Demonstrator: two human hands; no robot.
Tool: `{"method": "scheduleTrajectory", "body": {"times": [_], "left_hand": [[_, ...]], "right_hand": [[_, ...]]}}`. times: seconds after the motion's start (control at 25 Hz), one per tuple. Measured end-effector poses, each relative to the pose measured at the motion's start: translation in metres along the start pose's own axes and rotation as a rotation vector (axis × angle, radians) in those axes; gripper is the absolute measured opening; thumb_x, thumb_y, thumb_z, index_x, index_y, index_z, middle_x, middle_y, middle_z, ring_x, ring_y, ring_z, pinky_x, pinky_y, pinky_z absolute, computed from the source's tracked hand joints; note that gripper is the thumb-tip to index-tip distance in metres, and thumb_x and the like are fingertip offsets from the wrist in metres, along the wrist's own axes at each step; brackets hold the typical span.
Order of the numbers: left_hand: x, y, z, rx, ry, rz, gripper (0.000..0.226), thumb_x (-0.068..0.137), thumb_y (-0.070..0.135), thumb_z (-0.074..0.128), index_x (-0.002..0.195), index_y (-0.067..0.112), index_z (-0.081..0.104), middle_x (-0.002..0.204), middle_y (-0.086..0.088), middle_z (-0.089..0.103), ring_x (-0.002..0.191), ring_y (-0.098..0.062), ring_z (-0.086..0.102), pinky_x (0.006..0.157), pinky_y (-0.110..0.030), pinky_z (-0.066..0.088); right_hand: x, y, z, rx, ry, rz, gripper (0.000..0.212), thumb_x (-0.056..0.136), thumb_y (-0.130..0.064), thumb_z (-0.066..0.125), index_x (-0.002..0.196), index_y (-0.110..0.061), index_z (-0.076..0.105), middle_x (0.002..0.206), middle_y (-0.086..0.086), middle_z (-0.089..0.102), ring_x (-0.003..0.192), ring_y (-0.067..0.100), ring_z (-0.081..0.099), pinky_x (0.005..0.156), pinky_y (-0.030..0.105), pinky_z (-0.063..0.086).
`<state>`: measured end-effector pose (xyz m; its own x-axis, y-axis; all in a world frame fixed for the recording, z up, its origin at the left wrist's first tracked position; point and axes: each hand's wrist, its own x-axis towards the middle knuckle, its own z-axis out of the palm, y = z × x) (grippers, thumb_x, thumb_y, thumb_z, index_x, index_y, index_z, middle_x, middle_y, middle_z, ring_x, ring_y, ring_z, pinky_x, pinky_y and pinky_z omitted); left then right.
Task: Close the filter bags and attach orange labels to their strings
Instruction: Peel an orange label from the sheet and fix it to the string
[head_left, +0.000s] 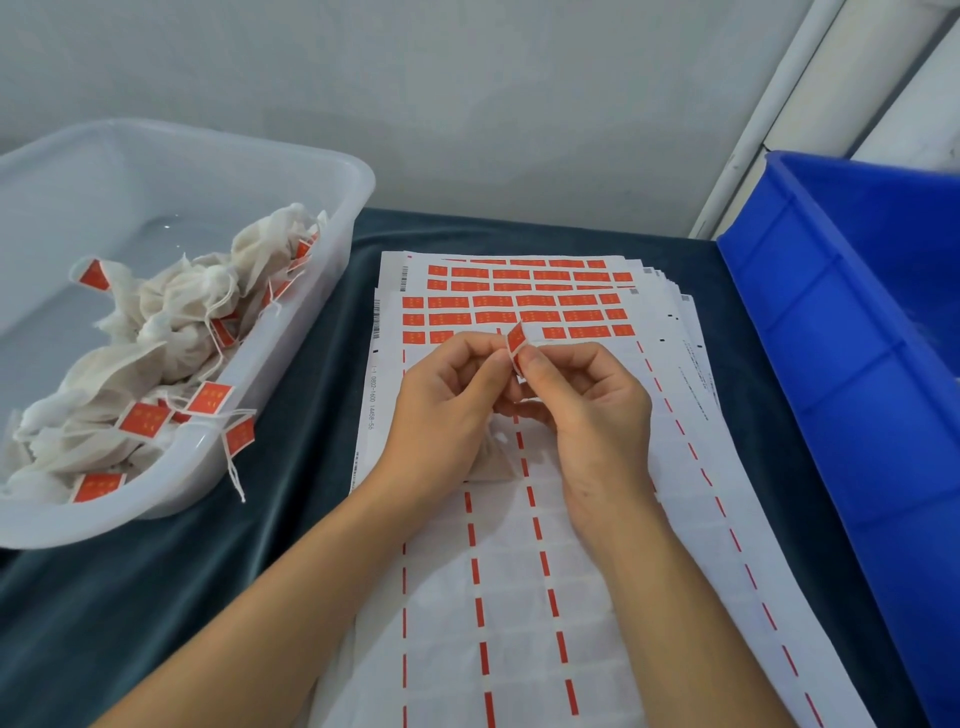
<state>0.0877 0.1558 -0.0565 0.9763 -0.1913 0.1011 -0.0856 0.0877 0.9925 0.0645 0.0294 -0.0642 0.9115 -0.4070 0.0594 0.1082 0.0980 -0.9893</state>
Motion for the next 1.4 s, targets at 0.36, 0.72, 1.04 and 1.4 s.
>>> {"method": "scheduleTrajectory", "body": {"times": [0.36,0.72,1.04,1.4], "left_hand": [[-0.0006,0.0034,-0.0004,-0.009,0.045,-0.036,0.019,0.104,0.029,0.063,0.090,0.022,0.076,0.077,-0.001,0.072,0.071,-0.013,0.069,0.076,-0.020,0.057],[-0.0006,0.0045,0.0008,0.024,0.060,-0.093,0.021,0.103,0.028,0.064,0.085,0.024,0.074,0.072,0.000,0.071,0.070,-0.013,0.068,0.077,-0.016,0.056],[0.0019,0.0004,0.0002,0.073,0.064,-0.080,0.017,0.101,0.029,0.068,0.087,0.024,0.076,0.073,0.003,0.072,0.068,-0.010,0.067,0.077,-0.024,0.062],[0.0020,-0.0032,-0.0021,0.111,0.033,-0.057,0.012,0.101,0.026,0.068,0.093,0.027,0.077,0.076,0.002,0.073,0.070,-0.010,0.069,0.075,-0.022,0.060]], "right_hand": [[0.0006,-0.0023,0.0007,-0.032,-0.032,0.012,0.010,0.095,-0.031,0.074,0.099,-0.022,0.075,0.096,-0.004,0.077,0.092,0.018,0.074,0.076,0.029,0.062],[0.0009,-0.0060,-0.0021,-0.037,-0.032,0.043,0.017,0.101,-0.036,0.065,0.100,-0.023,0.077,0.096,-0.009,0.078,0.093,0.012,0.075,0.075,0.026,0.062],[0.0013,-0.0063,-0.0032,-0.040,-0.048,0.020,0.017,0.100,-0.038,0.065,0.105,-0.027,0.076,0.101,-0.011,0.078,0.098,0.011,0.074,0.078,0.031,0.064],[0.0042,-0.0002,-0.0065,-0.180,-0.039,-0.043,0.007,0.096,-0.037,0.071,0.101,-0.035,0.076,0.098,-0.016,0.076,0.096,0.010,0.073,0.076,0.030,0.065]]}}
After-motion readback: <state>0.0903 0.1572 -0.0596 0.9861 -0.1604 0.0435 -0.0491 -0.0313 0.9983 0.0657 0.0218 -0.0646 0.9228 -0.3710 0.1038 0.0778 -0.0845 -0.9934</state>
